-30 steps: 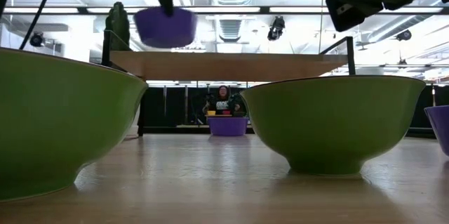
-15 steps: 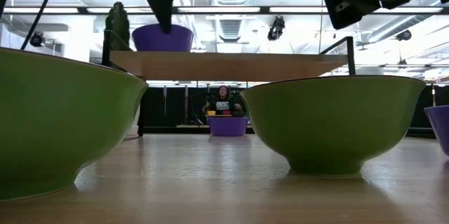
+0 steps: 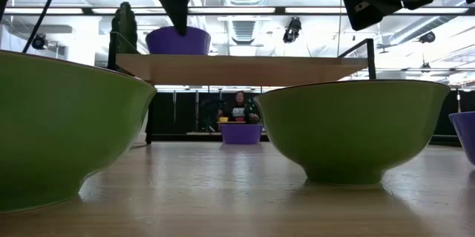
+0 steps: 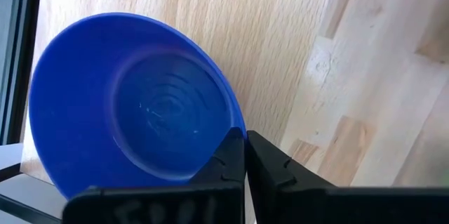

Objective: Pick & Place Mini bowls
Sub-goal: Put the top left blue bowl on the shelf, then stack the top blue bowl on the blue bowl on the shelf

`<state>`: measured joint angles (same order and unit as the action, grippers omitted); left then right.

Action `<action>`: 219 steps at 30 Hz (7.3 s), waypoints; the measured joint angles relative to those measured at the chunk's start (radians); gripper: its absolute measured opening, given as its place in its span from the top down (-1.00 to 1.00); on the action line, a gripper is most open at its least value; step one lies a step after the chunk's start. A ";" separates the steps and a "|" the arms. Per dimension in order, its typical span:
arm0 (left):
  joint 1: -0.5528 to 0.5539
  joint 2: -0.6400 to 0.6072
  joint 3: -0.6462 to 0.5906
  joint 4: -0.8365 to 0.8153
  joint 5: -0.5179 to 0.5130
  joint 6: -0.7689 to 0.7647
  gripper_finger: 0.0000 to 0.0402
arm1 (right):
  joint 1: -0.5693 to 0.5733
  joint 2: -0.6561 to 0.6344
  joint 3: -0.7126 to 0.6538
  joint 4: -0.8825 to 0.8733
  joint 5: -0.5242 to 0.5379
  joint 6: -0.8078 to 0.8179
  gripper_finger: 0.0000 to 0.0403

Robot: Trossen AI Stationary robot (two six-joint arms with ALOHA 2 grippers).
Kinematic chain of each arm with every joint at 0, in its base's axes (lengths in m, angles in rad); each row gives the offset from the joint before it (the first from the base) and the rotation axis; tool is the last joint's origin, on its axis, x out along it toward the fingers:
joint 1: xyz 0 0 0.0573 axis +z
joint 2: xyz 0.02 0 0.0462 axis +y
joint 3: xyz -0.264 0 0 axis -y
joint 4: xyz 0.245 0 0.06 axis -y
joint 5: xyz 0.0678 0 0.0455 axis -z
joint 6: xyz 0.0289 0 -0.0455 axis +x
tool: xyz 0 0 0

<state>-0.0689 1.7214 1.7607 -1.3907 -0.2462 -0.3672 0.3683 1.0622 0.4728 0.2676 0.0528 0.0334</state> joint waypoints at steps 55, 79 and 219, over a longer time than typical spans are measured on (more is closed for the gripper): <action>-0.214 -0.700 -0.673 1.077 -0.013 0.254 0.53 | -0.262 -0.008 0.229 -0.006 0.257 -0.227 0.34; -0.229 -0.983 -0.901 1.191 -0.002 0.235 0.53 | -0.778 0.541 1.248 -1.053 -0.051 -0.011 0.32; -0.228 -1.090 -0.982 1.200 0.043 0.131 0.53 | -1.067 1.264 1.538 -1.257 -0.315 0.243 0.96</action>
<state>-0.2970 0.6317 0.7792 -0.1908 -0.2031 -0.2366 -0.6983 2.3260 2.0106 -0.9894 -0.2619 0.2768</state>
